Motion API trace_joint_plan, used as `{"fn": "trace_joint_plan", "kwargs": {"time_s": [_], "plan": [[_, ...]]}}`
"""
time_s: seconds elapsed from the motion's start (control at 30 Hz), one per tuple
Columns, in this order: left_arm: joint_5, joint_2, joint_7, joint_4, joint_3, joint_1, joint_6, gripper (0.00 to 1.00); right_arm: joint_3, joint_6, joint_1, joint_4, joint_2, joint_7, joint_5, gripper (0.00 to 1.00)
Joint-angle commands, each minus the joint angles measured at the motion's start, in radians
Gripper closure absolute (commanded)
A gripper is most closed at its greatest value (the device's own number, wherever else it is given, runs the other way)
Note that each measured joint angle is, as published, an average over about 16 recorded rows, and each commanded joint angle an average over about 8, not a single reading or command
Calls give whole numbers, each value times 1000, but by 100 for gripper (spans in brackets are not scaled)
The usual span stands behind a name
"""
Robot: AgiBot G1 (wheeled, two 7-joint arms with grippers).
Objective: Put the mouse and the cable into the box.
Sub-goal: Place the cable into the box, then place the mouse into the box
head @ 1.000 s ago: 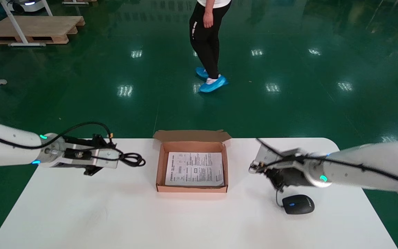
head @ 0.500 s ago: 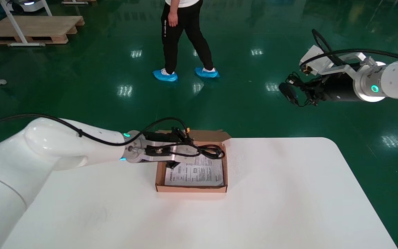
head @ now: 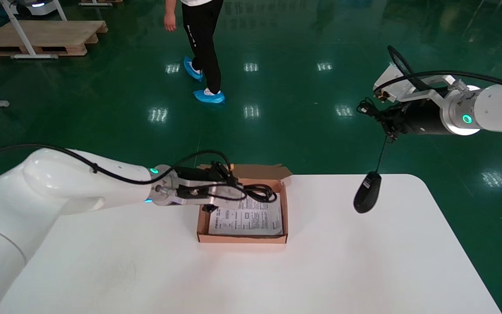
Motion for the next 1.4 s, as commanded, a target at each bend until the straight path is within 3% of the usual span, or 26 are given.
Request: {"fn": "trace_joint_plan", "kwargs": {"time_s": [0.03,0.33,0.37,0.6,0.63,1.23,1.4], "plan": [[13,-3,21,-25,14,10,-5,100,0,0,0,0,0,0,0,100],[-34,6,104,-61,115,72,-139,100,0,0,0,0,0,0,0,100],[-41,6,103,-59,123,72,-147,94,0,0,0,0,0,0,0,100],[-88,9,93,-44,155,75,-173,8,0,0,-1,-2,0,-1,0,100],[-91,10,93,-42,156,76,-175,1,0,0,-1,-2,0,-1,0,100],[-84,-2,88,-55,147,74,-171,0,0,0,-1,0,0,-1,0,100],[-91,-32,38,-32,134,59,-209,0,-2,-1,-5,15,1,-15,3,100]]}}
